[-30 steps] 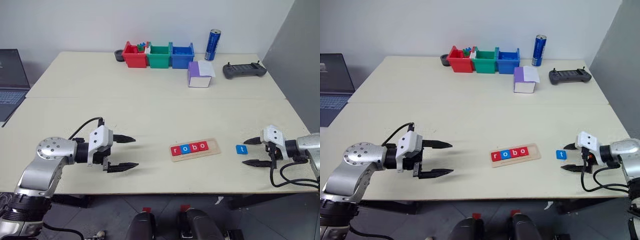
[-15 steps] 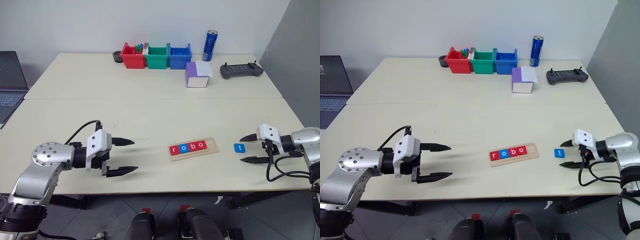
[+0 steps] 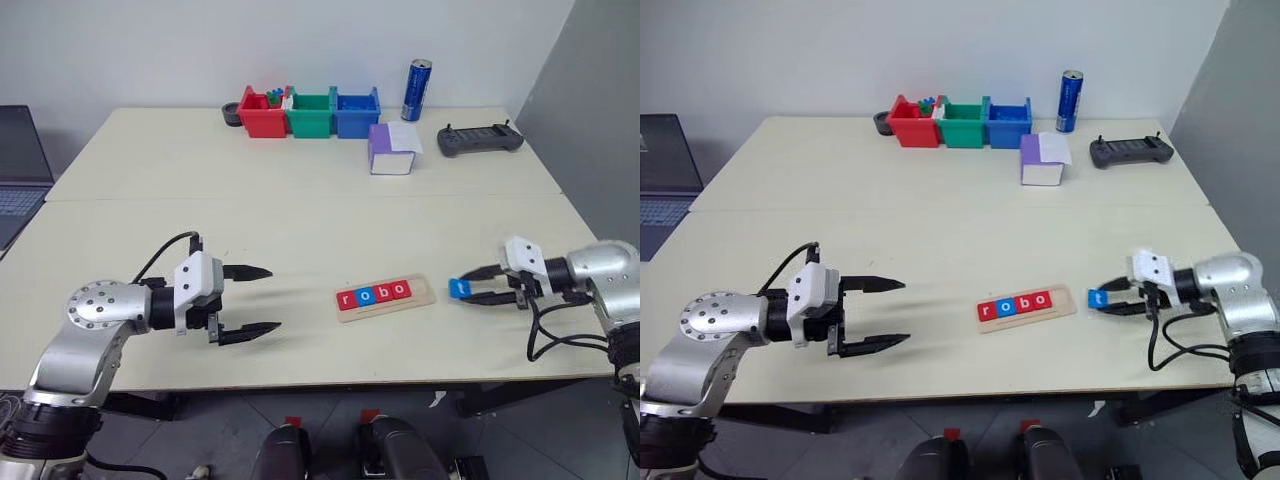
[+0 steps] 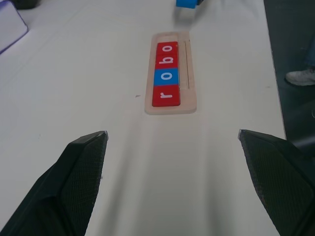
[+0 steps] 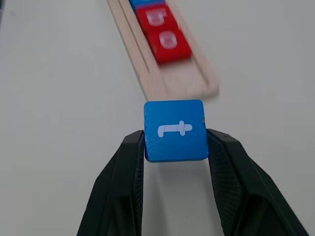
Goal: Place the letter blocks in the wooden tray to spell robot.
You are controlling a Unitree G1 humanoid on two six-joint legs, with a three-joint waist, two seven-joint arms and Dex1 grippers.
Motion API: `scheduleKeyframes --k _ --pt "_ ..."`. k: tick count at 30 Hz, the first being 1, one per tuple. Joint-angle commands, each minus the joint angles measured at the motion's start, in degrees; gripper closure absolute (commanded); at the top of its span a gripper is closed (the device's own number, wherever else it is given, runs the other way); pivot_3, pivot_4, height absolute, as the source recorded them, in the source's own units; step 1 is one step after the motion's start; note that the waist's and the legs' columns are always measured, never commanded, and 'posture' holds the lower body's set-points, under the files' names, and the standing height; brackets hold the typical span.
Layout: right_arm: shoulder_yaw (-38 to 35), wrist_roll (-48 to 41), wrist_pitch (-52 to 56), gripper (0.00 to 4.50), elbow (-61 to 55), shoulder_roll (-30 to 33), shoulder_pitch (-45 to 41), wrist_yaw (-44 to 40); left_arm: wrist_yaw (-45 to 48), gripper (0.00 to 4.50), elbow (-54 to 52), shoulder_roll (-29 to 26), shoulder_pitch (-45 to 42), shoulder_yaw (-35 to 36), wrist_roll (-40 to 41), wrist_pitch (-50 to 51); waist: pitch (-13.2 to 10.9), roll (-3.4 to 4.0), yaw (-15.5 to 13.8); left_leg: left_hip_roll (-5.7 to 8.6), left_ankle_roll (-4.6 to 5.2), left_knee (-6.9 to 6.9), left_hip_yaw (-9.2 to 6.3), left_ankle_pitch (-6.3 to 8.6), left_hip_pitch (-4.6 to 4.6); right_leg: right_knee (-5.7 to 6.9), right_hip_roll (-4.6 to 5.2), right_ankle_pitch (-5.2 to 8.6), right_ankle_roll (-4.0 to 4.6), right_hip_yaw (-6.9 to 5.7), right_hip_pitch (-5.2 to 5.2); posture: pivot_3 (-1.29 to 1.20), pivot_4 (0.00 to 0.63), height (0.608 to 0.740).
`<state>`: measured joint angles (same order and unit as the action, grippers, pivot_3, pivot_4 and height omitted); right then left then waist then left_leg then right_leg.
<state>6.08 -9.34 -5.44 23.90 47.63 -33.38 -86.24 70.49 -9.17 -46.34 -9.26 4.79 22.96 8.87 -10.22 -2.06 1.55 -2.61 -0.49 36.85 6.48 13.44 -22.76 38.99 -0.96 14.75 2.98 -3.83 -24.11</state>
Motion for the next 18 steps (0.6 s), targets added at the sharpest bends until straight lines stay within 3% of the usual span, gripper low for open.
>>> scheduleKeyframes --k 1,18 --pt "2.34 0.55 3.82 3.04 -4.22 -2.21 -2.6 0.77 -1.26 0.0 2.0 1.94 -0.22 -0.05 -1.19 -4.19 0.01 -0.01 -0.08 0.0 0.0 0.01 0.0 0.0 0.0 0.0 0.0 0.0 0.0 0.0 0.0 0.0 0.15 0.74" --pt "8.32 9.06 -8.44 3.04 22.06 -8.54 -15.34 -1.26 -2.05 0.0 -1.53 2.93 6.87 2.08 1.49 -4.43 0.0 0.0 0.0 0.02 0.01 0.02 0.04 0.0 -0.05 -0.02 0.02 0.0 0.01 0.04 -0.04 0.0 0.15 0.74"
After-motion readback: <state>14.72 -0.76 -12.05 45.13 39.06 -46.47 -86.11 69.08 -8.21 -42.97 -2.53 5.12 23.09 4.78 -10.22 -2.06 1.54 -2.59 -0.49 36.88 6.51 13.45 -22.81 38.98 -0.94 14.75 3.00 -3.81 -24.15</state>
